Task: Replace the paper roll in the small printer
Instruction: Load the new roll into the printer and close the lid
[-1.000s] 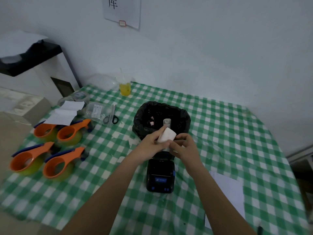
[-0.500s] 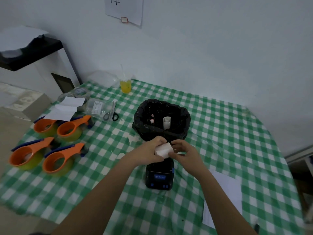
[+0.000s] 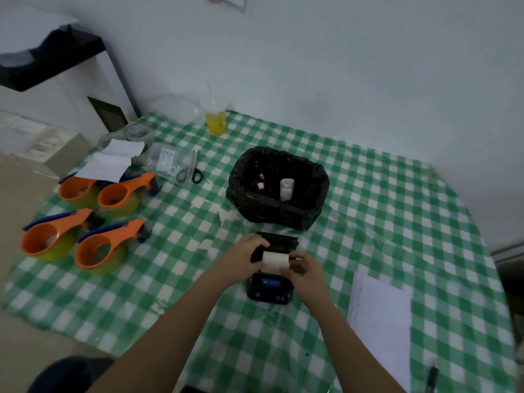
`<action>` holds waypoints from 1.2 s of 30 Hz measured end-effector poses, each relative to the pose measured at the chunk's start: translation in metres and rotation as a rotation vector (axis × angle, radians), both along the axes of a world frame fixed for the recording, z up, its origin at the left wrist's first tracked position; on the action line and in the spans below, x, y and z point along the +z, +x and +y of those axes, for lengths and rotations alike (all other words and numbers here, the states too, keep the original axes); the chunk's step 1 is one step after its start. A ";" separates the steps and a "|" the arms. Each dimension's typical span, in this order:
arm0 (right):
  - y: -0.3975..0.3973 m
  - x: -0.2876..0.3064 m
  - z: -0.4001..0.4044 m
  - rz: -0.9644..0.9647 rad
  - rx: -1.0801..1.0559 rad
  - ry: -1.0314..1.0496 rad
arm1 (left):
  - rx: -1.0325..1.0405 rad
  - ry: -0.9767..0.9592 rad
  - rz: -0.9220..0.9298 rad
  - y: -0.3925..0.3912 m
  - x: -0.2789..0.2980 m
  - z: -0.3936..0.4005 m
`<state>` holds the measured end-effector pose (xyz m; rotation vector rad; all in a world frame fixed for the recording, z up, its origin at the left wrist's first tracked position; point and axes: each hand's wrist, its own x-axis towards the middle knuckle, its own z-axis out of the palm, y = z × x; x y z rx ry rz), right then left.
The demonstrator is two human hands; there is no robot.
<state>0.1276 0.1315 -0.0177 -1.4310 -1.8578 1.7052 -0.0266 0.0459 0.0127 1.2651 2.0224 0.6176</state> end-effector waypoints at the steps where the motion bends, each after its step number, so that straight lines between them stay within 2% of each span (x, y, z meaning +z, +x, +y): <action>1: -0.002 -0.005 0.000 -0.029 0.007 0.023 | 0.015 -0.006 0.002 -0.001 -0.004 -0.002; 7: -0.014 -0.026 0.003 -0.144 0.059 0.164 | 0.060 -0.031 0.008 -0.007 -0.014 -0.013; 16: -0.011 -0.048 0.008 -0.371 0.092 0.518 | 0.122 0.001 -0.013 -0.007 -0.025 -0.012; 23: -0.004 -0.049 0.010 -0.409 0.153 0.740 | 0.209 0.015 0.010 -0.007 -0.027 -0.004; 28: -0.010 -0.050 0.011 -0.346 0.351 0.893 | 0.265 0.051 0.051 -0.006 -0.024 0.002; 36: -0.015 -0.041 0.010 -0.421 0.513 0.776 | 0.196 0.065 0.105 -0.003 -0.020 0.009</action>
